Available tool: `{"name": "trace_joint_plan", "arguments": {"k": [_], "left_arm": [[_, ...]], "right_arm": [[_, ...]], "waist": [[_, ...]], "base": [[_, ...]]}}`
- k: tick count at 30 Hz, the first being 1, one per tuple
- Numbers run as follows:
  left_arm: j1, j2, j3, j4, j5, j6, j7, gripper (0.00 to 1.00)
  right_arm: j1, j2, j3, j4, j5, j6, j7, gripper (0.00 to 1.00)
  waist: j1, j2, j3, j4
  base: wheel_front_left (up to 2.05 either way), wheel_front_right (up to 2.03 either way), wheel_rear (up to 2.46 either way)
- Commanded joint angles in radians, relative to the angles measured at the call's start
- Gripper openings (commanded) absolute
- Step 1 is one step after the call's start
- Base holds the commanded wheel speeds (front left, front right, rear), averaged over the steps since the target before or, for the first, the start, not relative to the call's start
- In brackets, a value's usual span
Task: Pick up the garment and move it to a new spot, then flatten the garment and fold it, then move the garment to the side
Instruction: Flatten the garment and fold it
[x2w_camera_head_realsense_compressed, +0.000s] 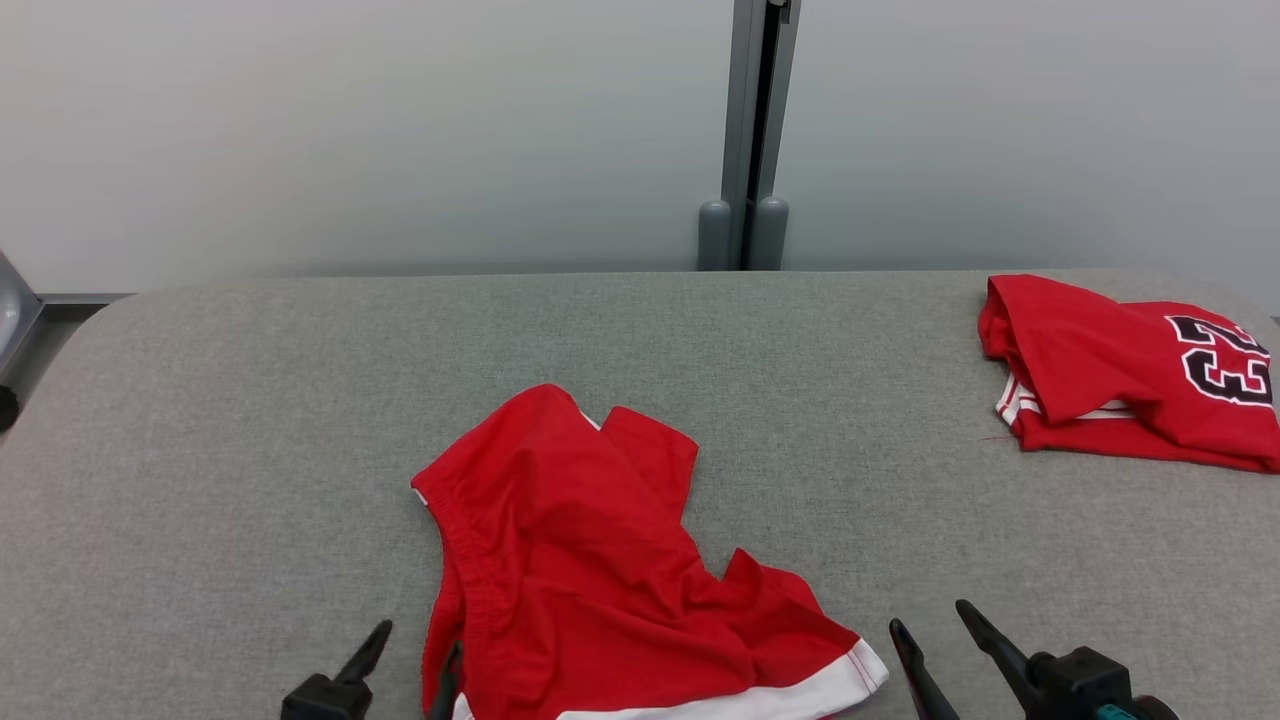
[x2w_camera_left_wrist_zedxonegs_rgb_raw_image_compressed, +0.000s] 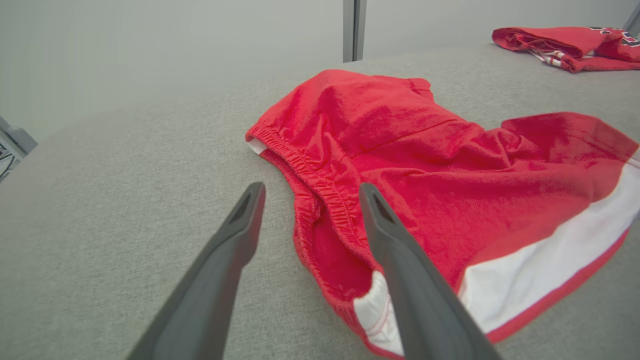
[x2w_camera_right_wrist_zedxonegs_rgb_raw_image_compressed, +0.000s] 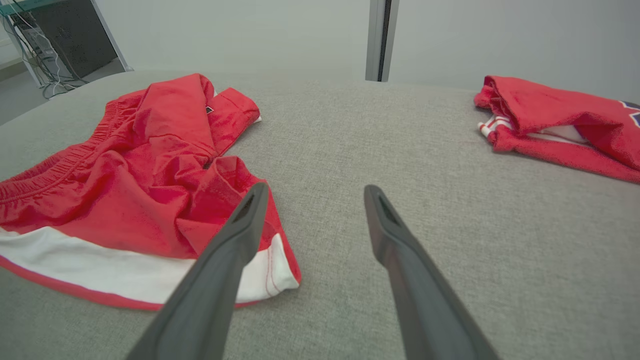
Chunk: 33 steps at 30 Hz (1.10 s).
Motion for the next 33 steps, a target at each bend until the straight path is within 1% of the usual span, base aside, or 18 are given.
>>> {"name": "trace_joint_plan", "arguments": {"k": [1, 7, 17, 22, 27, 29, 30, 31, 33], "left_arm": [[-0.008, 0.003, -0.021, 0.014, 0.014, -0.012, 0.011, 1.00], [-0.006, 0.006, -0.085, 0.073, 0.026, -0.051, 0.040, 1.00], [-0.048, 0.002, -0.152, 0.174, 0.018, -0.087, 0.065, 1.00], [-0.062, -0.006, -0.169, 0.213, 0.004, -0.092, 0.078, 1.00], [-0.060, -0.007, -0.178, 0.239, -0.017, -0.098, 0.088, 1.00], [-0.060, -0.015, -0.184, 0.245, -0.036, -0.100, 0.088, 1.00], [-0.060, -0.020, -0.192, 0.249, -0.055, -0.105, 0.091, 0.22], [-0.060, -0.024, -0.191, 0.250, -0.068, -0.106, 0.085, 0.00], [-0.066, -0.024, -0.199, 0.247, -0.080, -0.108, 0.070, 0.00]], "right_arm": [[-0.017, -0.013, 0.014, 0.017, 0.010, 0.000, 0.000, 1.00], [-0.034, -0.035, 0.078, 0.072, 0.030, 0.000, 0.009, 1.00], [-0.104, -0.075, 0.177, 0.198, 0.064, 0.000, 0.009, 1.00], [-0.153, -0.083, 0.228, 0.261, 0.084, 0.000, -0.011, 1.00], [-0.185, -0.092, 0.286, 0.301, 0.106, 0.000, -0.029, 1.00], [-0.200, -0.094, 0.310, 0.312, 0.118, 0.000, -0.036, 1.00], [-0.209, -0.102, 0.332, 0.319, 0.136, 0.000, -0.049, 0.00], [-0.213, -0.105, 0.341, 0.323, 0.145, 0.000, -0.054, 0.00], [-0.226, -0.111, 0.357, 0.326, 0.155, 0.000, -0.069, 0.00]], "waist": [[0.0000, -0.0002, 0.002, 0.000], [0.0000, -0.0002, 0.007, -0.003], [0.0000, -0.0002, 0.018, -0.012], [0.0000, -0.0002, 0.030, -0.009], [0.0000, -0.0002, 0.041, 0.000], [0.0000, -0.0002, 0.044, 0.003], [0.0000, -0.0002, 0.046, 0.005], [0.0000, -0.0002, 0.047, 0.005], [0.0000, -0.0002, 0.049, 0.003]], "base": [[0.00, 0.00, 0.00], [0.00, 0.00, 0.00], [0.00, 0.00, 0.00], [0.00, 0.00, 0.00], [0.00, 0.00, 0.00], [0.00, 0.00, 0.00], [0.00, 0.00, 0.00], [0.00, 0.00, 0.00], [0.00, 0.00, 0.00]]}}
